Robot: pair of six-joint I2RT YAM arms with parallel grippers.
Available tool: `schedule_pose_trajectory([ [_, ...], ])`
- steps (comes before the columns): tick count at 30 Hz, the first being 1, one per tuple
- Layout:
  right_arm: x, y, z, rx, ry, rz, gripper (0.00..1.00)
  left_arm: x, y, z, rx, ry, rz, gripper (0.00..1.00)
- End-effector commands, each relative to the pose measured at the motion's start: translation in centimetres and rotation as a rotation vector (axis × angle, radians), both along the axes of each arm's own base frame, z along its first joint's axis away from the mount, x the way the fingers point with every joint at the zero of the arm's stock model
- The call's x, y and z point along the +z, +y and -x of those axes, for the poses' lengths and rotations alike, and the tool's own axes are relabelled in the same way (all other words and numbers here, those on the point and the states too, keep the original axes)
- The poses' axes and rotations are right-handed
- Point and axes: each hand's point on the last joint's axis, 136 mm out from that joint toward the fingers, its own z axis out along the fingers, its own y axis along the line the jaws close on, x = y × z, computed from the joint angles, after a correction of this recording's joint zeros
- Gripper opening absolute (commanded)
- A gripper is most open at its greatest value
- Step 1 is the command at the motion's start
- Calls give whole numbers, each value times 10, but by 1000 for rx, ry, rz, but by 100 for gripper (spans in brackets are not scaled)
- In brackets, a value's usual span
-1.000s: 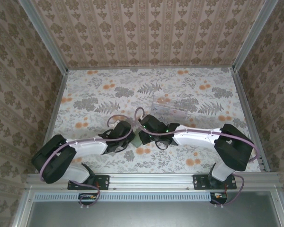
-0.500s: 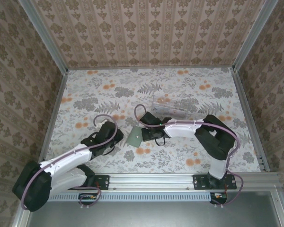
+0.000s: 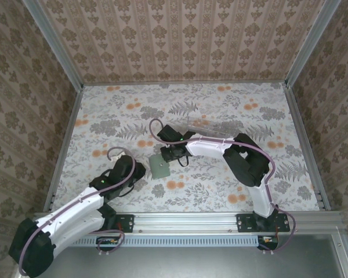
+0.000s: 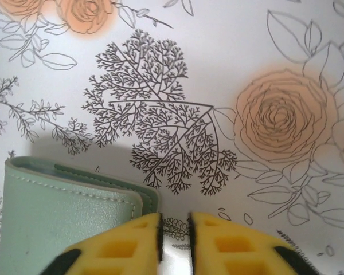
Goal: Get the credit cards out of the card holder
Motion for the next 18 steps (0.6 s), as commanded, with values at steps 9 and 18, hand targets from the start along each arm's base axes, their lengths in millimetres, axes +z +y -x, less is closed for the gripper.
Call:
schedule_pose_trajectory([
  [9,40,2,37,28,-98,229,34,36,36,1,52,-84,-28,52],
  [18,31,26,41,55,-78,273,35,34,34,3,40,-86,18,60],
])
